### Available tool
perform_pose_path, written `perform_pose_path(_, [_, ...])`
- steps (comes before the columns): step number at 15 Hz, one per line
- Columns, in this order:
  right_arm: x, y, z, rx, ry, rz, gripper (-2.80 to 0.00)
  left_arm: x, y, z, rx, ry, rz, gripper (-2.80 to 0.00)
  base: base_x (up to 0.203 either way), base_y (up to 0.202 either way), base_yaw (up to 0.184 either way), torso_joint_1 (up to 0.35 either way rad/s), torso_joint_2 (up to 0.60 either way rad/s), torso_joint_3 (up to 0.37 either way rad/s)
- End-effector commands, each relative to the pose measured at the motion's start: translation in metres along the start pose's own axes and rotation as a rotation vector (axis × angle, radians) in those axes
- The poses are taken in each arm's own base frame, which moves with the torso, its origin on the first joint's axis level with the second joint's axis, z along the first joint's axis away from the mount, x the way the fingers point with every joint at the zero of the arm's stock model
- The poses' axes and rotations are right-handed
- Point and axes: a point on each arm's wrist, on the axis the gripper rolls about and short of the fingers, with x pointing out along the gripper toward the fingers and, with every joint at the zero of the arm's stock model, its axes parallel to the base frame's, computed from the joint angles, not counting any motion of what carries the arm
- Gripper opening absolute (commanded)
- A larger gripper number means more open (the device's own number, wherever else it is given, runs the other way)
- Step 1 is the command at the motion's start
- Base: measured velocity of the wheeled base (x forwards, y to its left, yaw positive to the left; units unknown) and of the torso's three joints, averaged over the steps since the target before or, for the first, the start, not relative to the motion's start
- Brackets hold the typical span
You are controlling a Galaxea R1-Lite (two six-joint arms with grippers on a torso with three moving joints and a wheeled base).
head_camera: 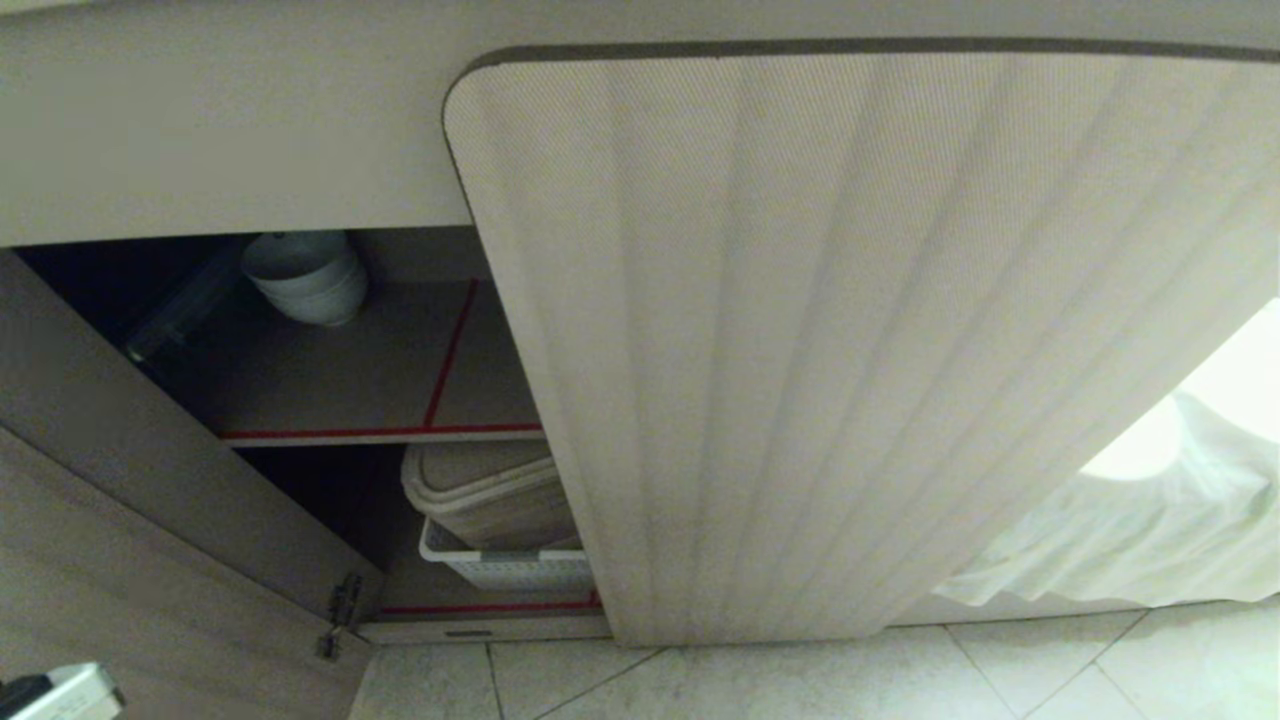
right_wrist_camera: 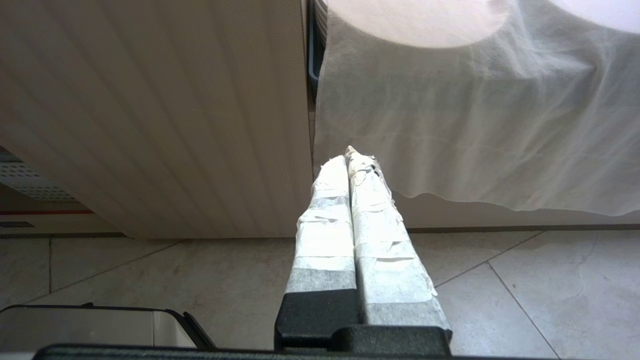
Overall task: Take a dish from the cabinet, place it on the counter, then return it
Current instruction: Place it on the table
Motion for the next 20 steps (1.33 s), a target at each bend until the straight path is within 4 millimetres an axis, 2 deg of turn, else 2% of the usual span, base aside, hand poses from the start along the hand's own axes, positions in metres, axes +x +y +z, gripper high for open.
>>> perform_pose_path(1, [0.0,0.0,0.0,0.0,0.0,0.0,-2.8,0.0003,0.0001,-0.0001,-0.005,0.005,0.005,-2.8,0.0,0.0,0.0,0.0,0.0,0.0])
perform_pose_path(7, [0.0,0.0,0.0,0.0,0.0,0.001,-2.8,0.0003,0.0001,-0.0001,-0.005,0.005,0.005,-2.8,0.0,0.0,0.0,0.003,-0.01,-0.005])
perform_pose_path(11, [0.0,0.0,0.0,0.0,0.0,0.0,-2.8,0.0005,0.0003,-0.0003,-0.005,0.006,0.005,-2.8,0.0,0.0,0.0,0.069,-0.25,-0.253])
perform_pose_path(20, [0.0,0.0,0.0,0.0,0.0,0.002,-2.8,0.0004,0.0002,-0.0001,-0.003,0.004,0.009,-2.8,0.0,0.0,0.0,0.183,-0.51,-0.288])
